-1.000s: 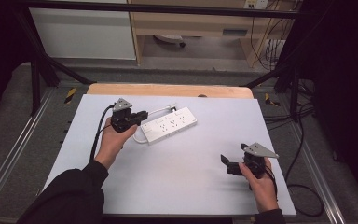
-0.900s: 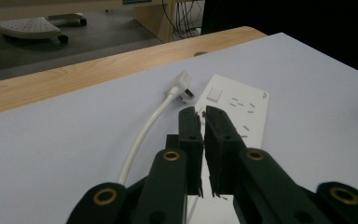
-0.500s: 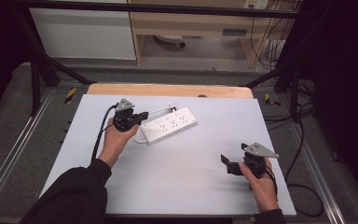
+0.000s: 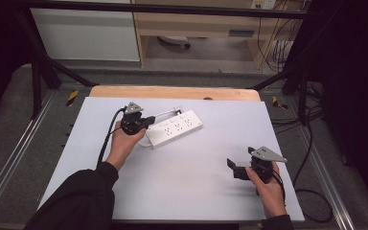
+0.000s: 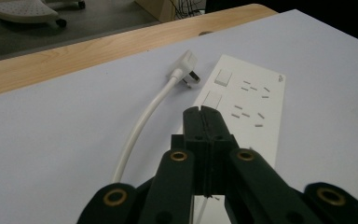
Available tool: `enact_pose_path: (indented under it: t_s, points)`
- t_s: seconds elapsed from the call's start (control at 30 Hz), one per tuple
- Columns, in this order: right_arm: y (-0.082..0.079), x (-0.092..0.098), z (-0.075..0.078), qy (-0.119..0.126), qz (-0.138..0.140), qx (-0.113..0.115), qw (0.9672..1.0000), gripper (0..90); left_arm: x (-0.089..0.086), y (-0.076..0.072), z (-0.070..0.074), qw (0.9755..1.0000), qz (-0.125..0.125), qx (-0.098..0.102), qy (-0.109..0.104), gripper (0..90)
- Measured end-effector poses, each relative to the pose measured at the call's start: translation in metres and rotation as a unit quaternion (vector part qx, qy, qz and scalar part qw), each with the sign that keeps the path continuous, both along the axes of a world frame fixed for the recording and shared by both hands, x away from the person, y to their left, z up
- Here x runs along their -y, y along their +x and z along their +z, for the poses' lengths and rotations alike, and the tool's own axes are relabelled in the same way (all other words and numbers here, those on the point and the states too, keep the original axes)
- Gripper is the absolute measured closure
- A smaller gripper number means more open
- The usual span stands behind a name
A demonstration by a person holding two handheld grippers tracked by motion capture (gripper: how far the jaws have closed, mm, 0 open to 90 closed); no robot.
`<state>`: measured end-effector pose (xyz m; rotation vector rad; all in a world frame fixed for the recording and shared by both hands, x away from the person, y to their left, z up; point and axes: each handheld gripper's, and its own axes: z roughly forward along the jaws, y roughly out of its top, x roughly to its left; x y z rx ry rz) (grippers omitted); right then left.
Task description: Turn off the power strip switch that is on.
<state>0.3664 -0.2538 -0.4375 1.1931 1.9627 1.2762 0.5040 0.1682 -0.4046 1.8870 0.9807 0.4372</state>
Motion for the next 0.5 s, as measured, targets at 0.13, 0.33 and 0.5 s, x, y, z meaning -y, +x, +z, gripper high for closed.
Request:
enact_pose_path:
  t_s: [0.13, 0.33, 0.5]
  points:
    - [0.0001, 0.0002, -0.0001, 0.0, 0.0, 0.0, 1.0, 3.2, 0.0001, 0.0031, -0.0031, 1.0, 0.004, -0.005, -0.001, 90.0]
    - [0.0002, 0.0003, -0.0001, 0.001, -0.001, -0.001, 1.0, 3.2, 0.0001, 0.0065, -0.0079, 0.9999, 0.008, -0.012, 0.003, 90.0]
    - [0.0002, 0.0005, -0.0001, 0.002, -0.001, 0.0, 1.0, 3.1, -0.0006, 0.0089, -0.01, 0.9998, 0.011, -0.012, 0.004, 90.0]
